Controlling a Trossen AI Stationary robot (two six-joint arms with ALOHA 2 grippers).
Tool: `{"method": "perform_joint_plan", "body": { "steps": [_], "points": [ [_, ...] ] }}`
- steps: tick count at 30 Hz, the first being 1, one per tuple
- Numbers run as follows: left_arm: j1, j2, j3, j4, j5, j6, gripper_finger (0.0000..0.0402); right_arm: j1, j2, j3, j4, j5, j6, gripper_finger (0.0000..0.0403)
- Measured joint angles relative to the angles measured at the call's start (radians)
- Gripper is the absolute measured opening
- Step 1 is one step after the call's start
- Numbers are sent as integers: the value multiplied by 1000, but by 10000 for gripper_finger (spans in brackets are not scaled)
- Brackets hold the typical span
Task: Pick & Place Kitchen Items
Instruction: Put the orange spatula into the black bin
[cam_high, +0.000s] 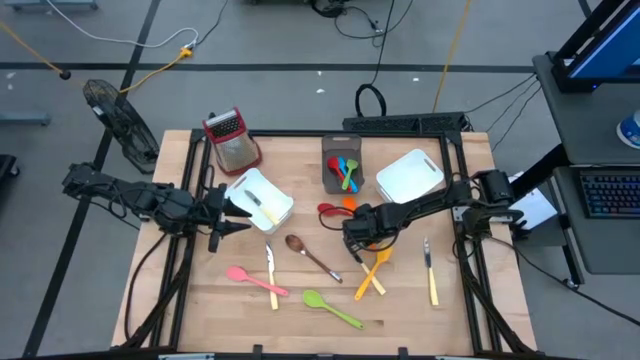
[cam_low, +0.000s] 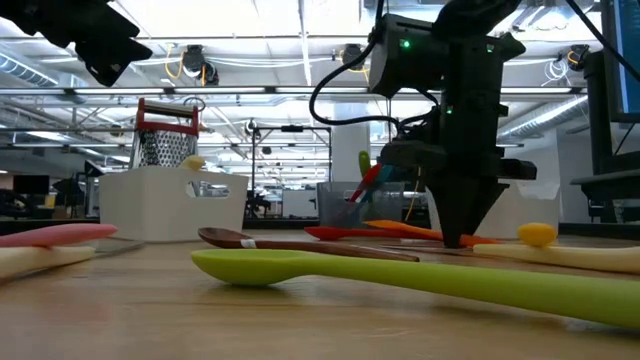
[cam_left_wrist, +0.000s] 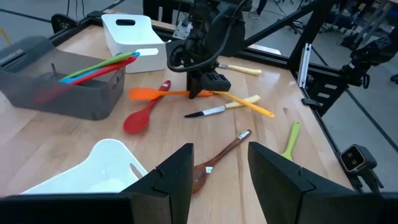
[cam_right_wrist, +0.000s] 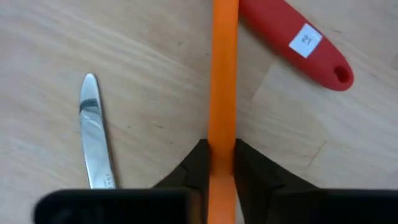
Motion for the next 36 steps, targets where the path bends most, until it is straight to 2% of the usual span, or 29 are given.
{"method": "perform_joint_plan", "body": {
  "steps": [5,16,20,25,29,32,36],
  "points": [
    [0,0,0,0,0,8,154,7,-35,-4,26,4,-21,35],
    [0,0,0,1,-27,13,154,21,-211,-5,65,14,-63,35],
    [0,0,0,1,-27,13,154,34,-275,-4,53,-85,-117,35],
    [0,0,0,2,-27,12,154,52,-348,-4,65,-267,-210,35],
    [0,0,0,10,-27,13,154,53,-400,-4,191,-295,-153,35],
    [0,0,0,10,-27,15,154,28,-437,-1,305,-299,-50,35],
    [0,0,0,10,-27,16,154,-23,-480,-3,368,-338,103,35]
  ]
}}
